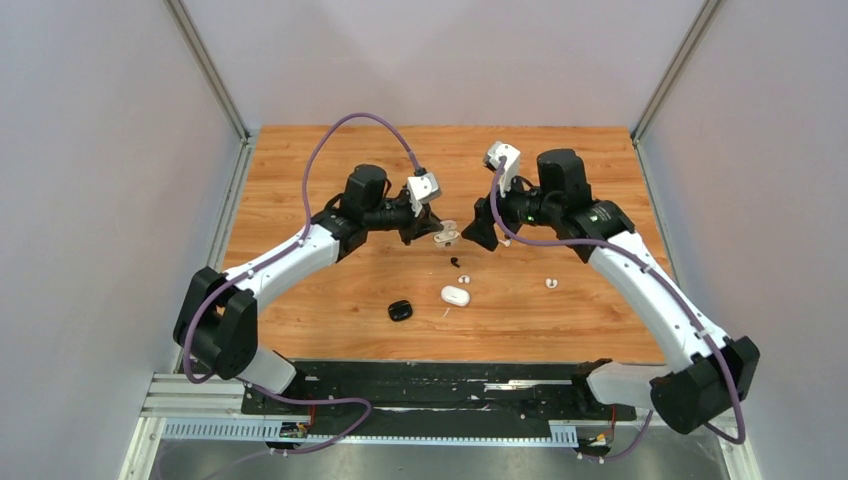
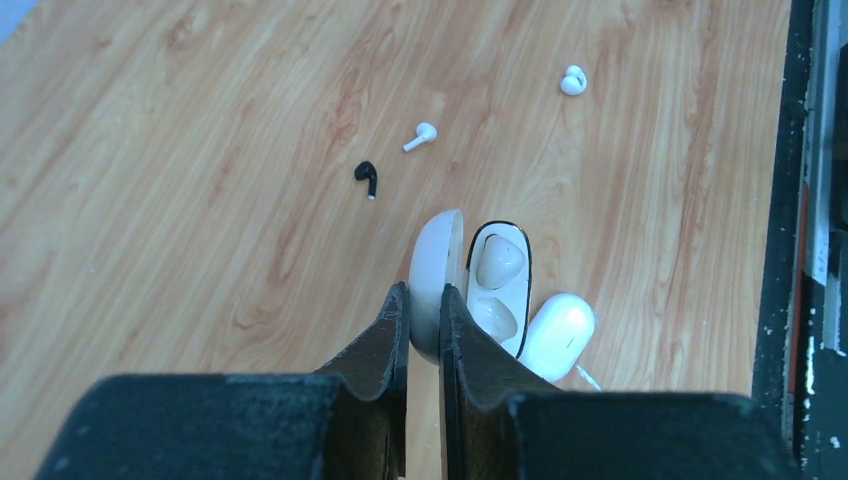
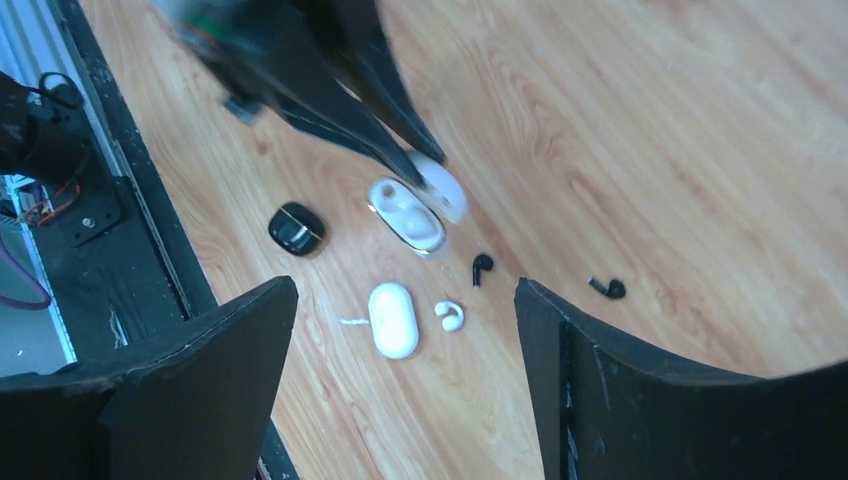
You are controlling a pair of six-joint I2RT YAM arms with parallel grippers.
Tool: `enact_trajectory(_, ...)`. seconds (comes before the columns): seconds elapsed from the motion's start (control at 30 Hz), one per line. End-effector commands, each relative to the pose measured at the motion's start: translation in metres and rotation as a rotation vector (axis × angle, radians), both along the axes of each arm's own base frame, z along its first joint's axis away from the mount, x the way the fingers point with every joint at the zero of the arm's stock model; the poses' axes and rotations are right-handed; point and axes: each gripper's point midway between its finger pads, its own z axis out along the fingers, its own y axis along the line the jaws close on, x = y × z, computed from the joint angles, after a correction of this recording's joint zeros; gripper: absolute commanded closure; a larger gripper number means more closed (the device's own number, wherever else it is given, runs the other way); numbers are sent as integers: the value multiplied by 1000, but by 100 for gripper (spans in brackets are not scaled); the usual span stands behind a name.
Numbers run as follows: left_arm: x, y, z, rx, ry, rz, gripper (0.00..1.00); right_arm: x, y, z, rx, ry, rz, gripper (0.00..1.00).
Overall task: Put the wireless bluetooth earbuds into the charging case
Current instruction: Place the earbud in the charging case, then pick up the earbud from the center of the board.
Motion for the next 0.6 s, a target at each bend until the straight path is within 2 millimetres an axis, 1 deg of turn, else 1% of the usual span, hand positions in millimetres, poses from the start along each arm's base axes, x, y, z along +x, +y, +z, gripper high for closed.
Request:
enact_trajectory(0.0, -2, 2, 31, -9, -177, -63, 100, 15, -20, -54, -63, 136, -12, 20)
enact_trajectory(0.1, -5, 9, 31, 21, -187, -55, 100, 27, -41, -97, -175, 201, -11, 32)
enact_trajectory(0.13, -8, 11, 30, 31, -181, -53, 100, 31, -50, -112, -222, 236, -35, 34)
enact_trajectory(0.2, -10, 17, 28, 51, -177, -42, 100, 43, -71, -143, -307, 308, -134, 40)
enact_trajectory(0.23, -9, 19, 27, 60, -177, -30, 100, 49, -81, -154, -338, 342, -190, 43)
enact_trajectory(0.27, -11, 22, 24, 73, -168, -20, 100, 55, -92, -169, -370, 383, -247, 45)
enact_trajectory(0.3, -12, 25, 22, 82, -159, -13, 100, 58, -98, -178, -398, 402, -284, 45)
enact_trajectory(0.33, -13, 27, 22, 87, -159, -3, 100, 61, -103, -185, -420, 406, -300, 46)
enact_trajectory(0.37, -14, 29, 20, 94, -149, 2, 100, 62, -103, -191, -433, 406, -286, 49)
enact_trajectory(0.43, -13, 33, 19, 104, -143, 24, 100, 62, -101, -197, -452, 379, -210, 56)
enact_trajectory(0.47, -13, 34, 19, 109, -143, 34, 100, 64, -100, -200, -458, 348, -171, 58)
enact_trajectory(0.53, -13, 38, 18, 119, -138, 51, 100, 70, -102, -204, -478, 251, -68, 57)
enact_trajectory(0.57, -13, 39, 19, 121, -137, 55, 100, 77, -105, -205, -500, 166, -16, 55)
